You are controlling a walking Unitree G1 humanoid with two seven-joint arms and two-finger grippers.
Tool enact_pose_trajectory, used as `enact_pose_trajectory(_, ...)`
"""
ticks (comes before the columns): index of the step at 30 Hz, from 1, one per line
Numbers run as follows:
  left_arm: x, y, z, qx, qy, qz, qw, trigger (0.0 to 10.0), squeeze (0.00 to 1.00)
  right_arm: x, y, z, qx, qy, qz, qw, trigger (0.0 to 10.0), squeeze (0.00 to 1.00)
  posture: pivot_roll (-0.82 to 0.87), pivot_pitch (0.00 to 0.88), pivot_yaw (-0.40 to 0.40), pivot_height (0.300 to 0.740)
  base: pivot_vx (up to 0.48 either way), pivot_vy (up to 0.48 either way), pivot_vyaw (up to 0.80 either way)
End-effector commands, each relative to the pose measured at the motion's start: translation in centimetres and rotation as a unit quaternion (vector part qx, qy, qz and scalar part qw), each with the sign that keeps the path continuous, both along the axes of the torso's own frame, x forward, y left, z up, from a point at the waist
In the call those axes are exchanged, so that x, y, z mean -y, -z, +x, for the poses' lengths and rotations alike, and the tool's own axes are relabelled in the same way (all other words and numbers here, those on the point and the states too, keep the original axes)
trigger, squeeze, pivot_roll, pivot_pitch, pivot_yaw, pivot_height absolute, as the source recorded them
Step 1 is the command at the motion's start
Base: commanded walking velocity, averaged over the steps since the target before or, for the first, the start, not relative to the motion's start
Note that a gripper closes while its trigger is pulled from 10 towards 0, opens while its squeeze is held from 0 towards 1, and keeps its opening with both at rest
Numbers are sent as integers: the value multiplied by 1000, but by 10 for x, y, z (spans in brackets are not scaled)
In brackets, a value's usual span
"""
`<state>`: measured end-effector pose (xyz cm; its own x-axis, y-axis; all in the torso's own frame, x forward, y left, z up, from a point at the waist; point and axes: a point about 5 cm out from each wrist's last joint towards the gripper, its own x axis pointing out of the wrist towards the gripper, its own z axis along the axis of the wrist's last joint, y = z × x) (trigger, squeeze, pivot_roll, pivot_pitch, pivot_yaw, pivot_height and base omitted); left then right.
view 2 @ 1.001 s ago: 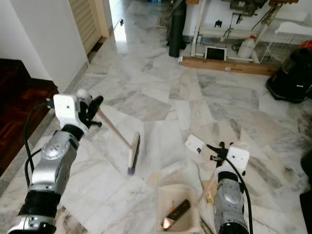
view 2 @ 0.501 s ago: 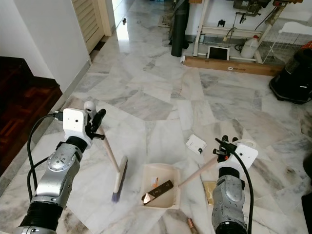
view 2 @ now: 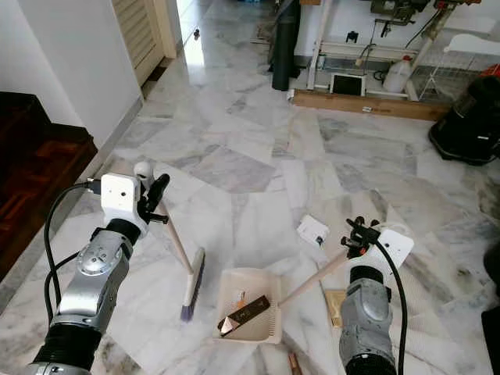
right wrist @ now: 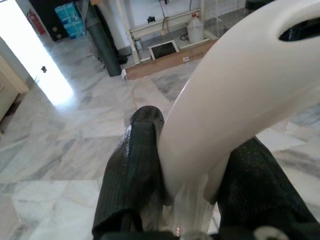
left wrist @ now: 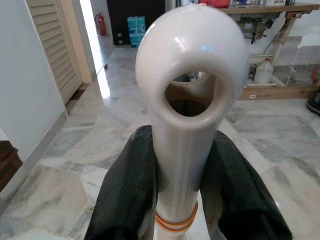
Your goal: Sweep floor
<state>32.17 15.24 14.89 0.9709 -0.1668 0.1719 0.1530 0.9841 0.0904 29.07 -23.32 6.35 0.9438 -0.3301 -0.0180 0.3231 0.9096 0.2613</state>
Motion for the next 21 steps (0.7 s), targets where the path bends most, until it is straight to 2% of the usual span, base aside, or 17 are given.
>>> enact_pose_trajectory(1, 0, -7, 0, 24, 0, 5, 1000, 10000, 0, 4, -12, 3, 33, 11, 20, 999, 10000, 0, -56, 79, -14, 740, 0, 0, 0)
enact_pose_trajectory(6, -3, -5, -2, 27, -7, 10, 1000, 10000, 0, 4, -15, 4, 41, 11, 27, 999, 10000, 0, -56, 68, -12, 740, 0, 0, 0)
enact_pose_trajectory(14, -1, 6, -13, 18, -6, 23, 1000, 10000, 0, 5, -18, 2, 51, 12, 36, 998, 10000, 0, -50, 33, -17, 740, 0, 0, 0)
enact_pose_trajectory(15, 5, 9, -17, 10, 9, 0, 1000, 10000, 0, 7, -20, 2, 58, 14, 48, 997, 10000, 0, -48, 28, -20, 740, 0, 0, 0)
enact_pose_trajectory(18, 9, 8, -17, 4, 18, -29, 999, 10000, 0, 9, -21, 2, 59, 17, 51, 997, 10000, 0, -45, 21, -23, 740, 0, 0, 0)
enact_pose_trajectory(21, 10, 6, -15, 4, 18, -39, 999, 10000, 0, 10, -22, 2, 60, 18, 52, 997, 10000, 0, -47, 17, -23, 740, 0, 0, 0)
